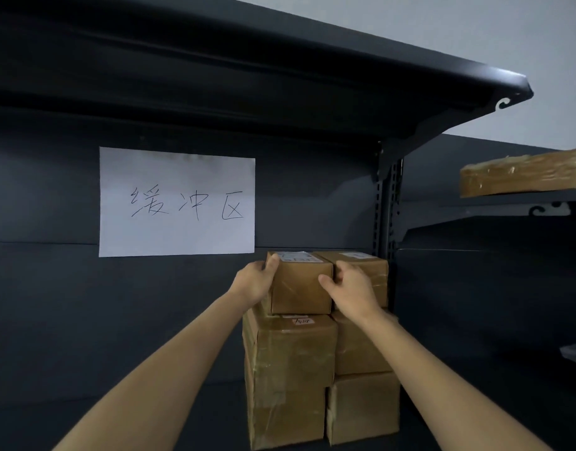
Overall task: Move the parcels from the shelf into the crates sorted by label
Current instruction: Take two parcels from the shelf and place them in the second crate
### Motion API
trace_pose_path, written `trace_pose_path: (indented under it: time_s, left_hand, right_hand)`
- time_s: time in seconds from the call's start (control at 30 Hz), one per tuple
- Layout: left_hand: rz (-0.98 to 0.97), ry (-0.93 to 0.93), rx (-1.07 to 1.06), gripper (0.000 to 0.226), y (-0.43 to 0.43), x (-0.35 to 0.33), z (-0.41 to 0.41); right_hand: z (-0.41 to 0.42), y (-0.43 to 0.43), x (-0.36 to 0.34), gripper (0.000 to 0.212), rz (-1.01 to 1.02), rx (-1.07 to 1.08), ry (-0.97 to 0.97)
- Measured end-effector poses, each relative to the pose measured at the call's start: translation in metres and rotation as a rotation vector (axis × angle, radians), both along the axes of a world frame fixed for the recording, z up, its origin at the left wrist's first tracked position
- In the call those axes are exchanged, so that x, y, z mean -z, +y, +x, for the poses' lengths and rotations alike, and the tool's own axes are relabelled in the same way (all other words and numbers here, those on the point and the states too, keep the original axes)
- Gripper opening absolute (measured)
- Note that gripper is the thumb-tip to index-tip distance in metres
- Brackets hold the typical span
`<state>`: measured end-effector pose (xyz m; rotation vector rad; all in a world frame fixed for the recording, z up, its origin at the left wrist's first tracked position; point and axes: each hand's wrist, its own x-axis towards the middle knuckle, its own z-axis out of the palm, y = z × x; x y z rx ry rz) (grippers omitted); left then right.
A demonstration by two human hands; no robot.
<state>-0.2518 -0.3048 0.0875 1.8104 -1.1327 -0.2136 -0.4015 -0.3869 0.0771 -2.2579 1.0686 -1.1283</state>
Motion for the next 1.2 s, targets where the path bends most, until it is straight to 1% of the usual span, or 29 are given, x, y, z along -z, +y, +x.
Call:
trace_pose_path:
  time_s: [0.1,0.17,0.23,0.33,0.4,0.5,0.6,0.67,0.73,0.9,1.0,1.1,1.2]
  left_hand:
    - [0.012,0.217,-0.006,0.076,-0.013,0.002,-0.002]
    - [-0.006,0.340,0.002,0.077,-0.021,0.007,-0.002]
    - [-0.053,0.415,0.001,0.071,-0.024,0.010,-0.002]
    - [-0.159,0.459,0.022,0.052,-0.016,0.011,-0.009]
    - [-0.245,0.427,0.047,0.043,-0.006,0.013,-0.013]
    - [-0.387,0.318,0.088,0.039,0.021,0.016,-0.021]
    - [-0.448,0.184,0.125,0.047,0.047,0.021,-0.015]
    - [-0.453,0.106,0.100,0.055,0.063,0.025,-0.006]
    - [-0.452,0.065,0.050,0.059,0.079,0.029,0.004]
    - [-0.446,0.016,-0.073,0.061,0.124,0.049,0.036]
    - [-0.418,0.004,-0.157,0.059,0.151,0.069,0.052]
    - [-0.336,-0.019,-0.247,0.056,0.174,0.095,0.060]
    - [-0.212,-0.020,-0.315,0.062,0.190,0.126,0.064]
  right_hand:
    - [0.002,-0.003,0.001,0.058,0.005,0.001,-0.042]
    - [0.004,-0.002,0.004,0.058,-0.006,-0.016,-0.046]
    - [0.006,0.000,0.006,0.058,0.001,-0.041,-0.068]
    - [0.005,0.006,0.007,0.050,0.035,-0.095,-0.196]
    - [0.006,0.014,0.007,0.047,0.046,-0.124,-0.267]
    - [0.011,0.028,0.008,0.044,0.028,-0.188,-0.303]
    - [0.025,0.041,0.012,0.038,-0.010,-0.255,-0.324]
    - [0.037,0.050,0.016,0.039,-0.007,-0.293,-0.327]
    - [0.050,0.062,0.021,0.042,0.002,-0.327,-0.321]
    - [0.084,0.100,0.036,0.043,-0.020,-0.419,-0.267]
    - [0.101,0.121,0.050,0.046,-0.048,-0.451,-0.170]
    - [0.117,0.137,0.075,0.043,0.032,-0.508,-0.093]
    - [0.130,0.144,0.110,0.037,0.124,-0.538,-0.016]
